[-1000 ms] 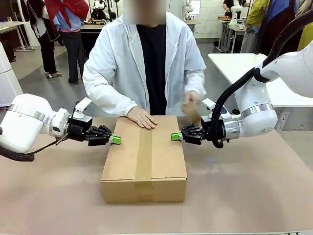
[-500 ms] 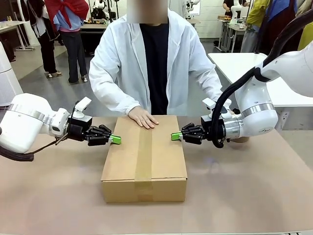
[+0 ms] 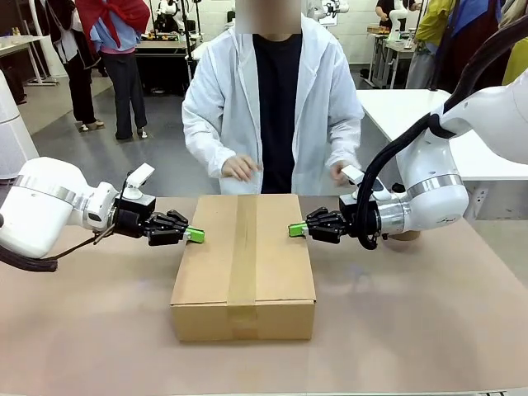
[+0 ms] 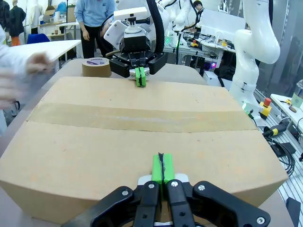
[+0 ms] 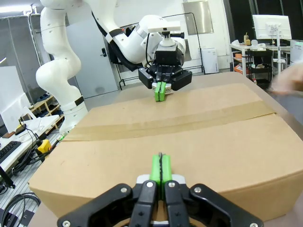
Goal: Wrap the clocks to prevent damage.
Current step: After the human seals the box with tape, release both hands from the side flaps of the Package Box.
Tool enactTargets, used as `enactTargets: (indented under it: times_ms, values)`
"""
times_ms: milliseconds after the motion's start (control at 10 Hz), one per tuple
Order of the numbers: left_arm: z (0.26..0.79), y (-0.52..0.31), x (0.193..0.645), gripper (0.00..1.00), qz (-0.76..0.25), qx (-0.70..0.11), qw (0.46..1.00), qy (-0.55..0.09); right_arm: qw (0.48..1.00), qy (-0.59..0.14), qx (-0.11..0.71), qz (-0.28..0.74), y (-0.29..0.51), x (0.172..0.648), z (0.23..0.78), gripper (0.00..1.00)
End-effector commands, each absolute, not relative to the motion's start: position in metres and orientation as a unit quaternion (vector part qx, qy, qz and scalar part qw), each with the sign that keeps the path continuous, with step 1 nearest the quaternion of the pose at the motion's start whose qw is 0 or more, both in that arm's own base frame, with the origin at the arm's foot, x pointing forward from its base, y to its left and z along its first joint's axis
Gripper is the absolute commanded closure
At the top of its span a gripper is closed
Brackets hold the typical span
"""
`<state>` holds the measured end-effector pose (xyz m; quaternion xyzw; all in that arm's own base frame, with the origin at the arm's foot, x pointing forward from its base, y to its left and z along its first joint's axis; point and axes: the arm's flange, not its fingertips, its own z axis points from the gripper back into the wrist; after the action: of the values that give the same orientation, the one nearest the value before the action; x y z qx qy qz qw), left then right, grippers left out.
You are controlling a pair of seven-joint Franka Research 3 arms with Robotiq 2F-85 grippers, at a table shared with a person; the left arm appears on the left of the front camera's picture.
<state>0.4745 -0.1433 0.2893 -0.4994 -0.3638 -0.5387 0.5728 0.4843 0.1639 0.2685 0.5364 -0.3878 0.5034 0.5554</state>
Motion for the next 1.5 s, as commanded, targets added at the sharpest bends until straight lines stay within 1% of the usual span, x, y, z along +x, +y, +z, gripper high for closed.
enactTargets:
  times_ms: [0,400,500,700,900,1100,1200,1300,1400]
  values:
    - [0.286,-0.145,0.474,1.00,-0.540,-0.492,0.573,-0.371,0.562,-0.390,0.534,0.497,0.165,0.482,0.264,0.99]
    - [0.289,-0.143,0.474,1.00,-0.539,-0.499,0.573,-0.364,0.555,-0.388,0.536,0.503,0.164,0.484,0.268,0.99]
    - [0.310,-0.138,0.475,1.00,-0.559,-0.476,0.579,-0.355,0.564,-0.384,0.499,0.534,0.160,0.482,0.297,0.99]
    - [0.379,-0.128,0.475,1.00,-0.600,-0.414,0.601,-0.328,0.584,-0.380,0.456,0.554,0.152,0.472,0.369,0.99]
    - [0.450,-0.119,0.476,1.00,-0.632,-0.367,0.628,-0.270,0.634,-0.338,0.379,0.583,0.150,0.460,0.431,0.99]
    - [0.508,-0.107,0.457,1.00,-0.667,-0.298,0.644,-0.226,0.683,-0.276,0.299,0.607,0.145,0.435,0.486,0.99]
    - [0.534,-0.100,0.452,1.00,-0.670,-0.278,0.654,-0.214,0.701,-0.250,0.254,0.618,0.141,0.425,0.506,0.99]
    - [0.552,-0.093,0.445,1.00,-0.664,-0.262,0.665,-0.221,0.713,-0.240,0.227,0.619,0.137,0.413,0.524,0.99]
    - [0.564,-0.088,0.438,1.00,-0.661,-0.255,0.667,-0.232,0.711,-0.256,0.219,0.618,0.133,0.405,0.539,0.99]
